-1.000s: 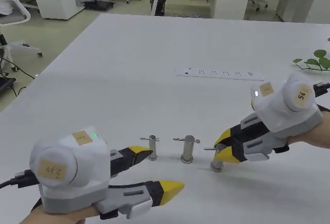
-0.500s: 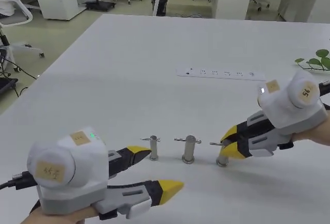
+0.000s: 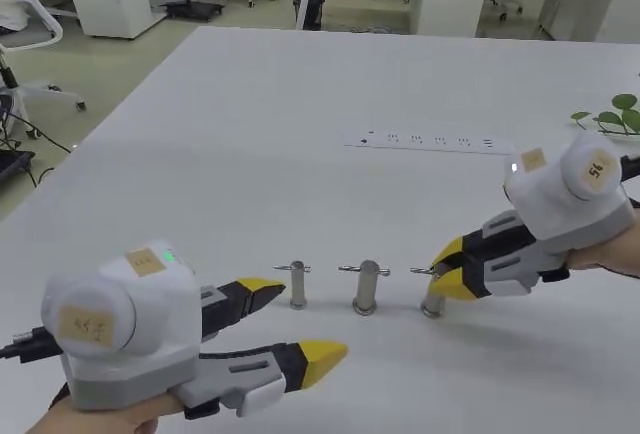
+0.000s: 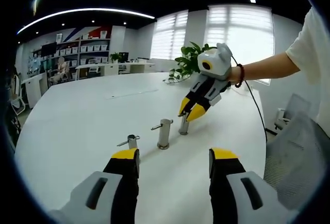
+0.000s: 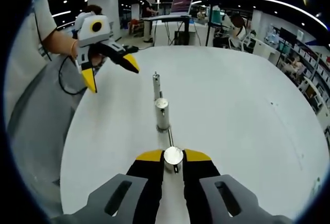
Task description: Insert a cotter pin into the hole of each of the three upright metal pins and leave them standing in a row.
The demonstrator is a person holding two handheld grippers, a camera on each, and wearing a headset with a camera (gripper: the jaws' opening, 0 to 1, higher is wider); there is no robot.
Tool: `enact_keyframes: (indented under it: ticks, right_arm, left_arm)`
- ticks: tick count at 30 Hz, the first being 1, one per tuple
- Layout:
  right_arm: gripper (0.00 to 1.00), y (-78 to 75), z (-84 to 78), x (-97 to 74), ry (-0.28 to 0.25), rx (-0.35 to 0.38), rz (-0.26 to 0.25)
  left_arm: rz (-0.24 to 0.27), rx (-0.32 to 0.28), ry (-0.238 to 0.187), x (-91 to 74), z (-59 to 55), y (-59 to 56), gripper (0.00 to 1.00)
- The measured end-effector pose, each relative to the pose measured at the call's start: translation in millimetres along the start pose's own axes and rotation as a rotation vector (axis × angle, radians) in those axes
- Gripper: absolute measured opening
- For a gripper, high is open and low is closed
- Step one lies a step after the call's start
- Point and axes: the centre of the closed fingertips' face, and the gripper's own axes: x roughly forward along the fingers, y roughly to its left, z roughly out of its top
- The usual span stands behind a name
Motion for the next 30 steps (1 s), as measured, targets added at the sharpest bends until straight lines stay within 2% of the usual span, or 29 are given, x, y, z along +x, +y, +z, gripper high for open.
enact_keyframes:
  ticks: [6,10,13,16,17,19,20,23,27,30]
  right_arm:
    - [0.16,0.2,-6.1,3.5,0.0,0.028,0.0]
    - [0.22,0.8,-4.2,3.2,-0.021,0.063,-0.013]
    - [0.3,0.8,-1.6,1.0,-0.038,0.112,-0.034]
    - [0.38,-3.6,4.1,-6.1,-0.075,0.199,-0.091]
    - [0.4,-4.0,3.9,-8.7,-0.072,0.22,-0.107]
    - [0.45,-3.1,4.9,-12.3,-0.072,0.221,-0.125]
    - [0.47,-2.3,8.6,-17.1,-0.092,0.216,-0.154]
    - [0.51,4.0,13.6,-25.2,-0.116,0.264,-0.174]
    - [0.58,11.5,15.1,-33.2,-0.117,0.289,-0.2]
    - [0.61,17.4,18.9,-39.7,-0.15,0.351,-0.22]
  left_arm:
    - [0.002,0.003,0.003,-0.7,0.7,1.8,0.55]
    - [0.001,0.012,0.009,-2.1,1.1,3.4,0.57]
    - [0.005,0.014,0.012,-3.5,1.3,6.6,0.58]
    - [0.01,0.01,0.012,-5.3,2.8,8.5,0.59]
    - [0.014,0.006,0.01,-5.8,3.6,9.5,0.59]
    - [0.018,0.0,0.013,-6.7,4.2,10.5,0.61]
    - [0.022,-0.001,0.016,-7.6,4.5,12.4,0.61]
    - [0.03,0.011,0.02,-9.5,6.2,14.1,0.62]
    - [0.04,0.008,0.03,-11.2,6.6,16.5,0.63]
    - [0.047,-0.005,0.023,-12.3,9.5,18.0,0.64]
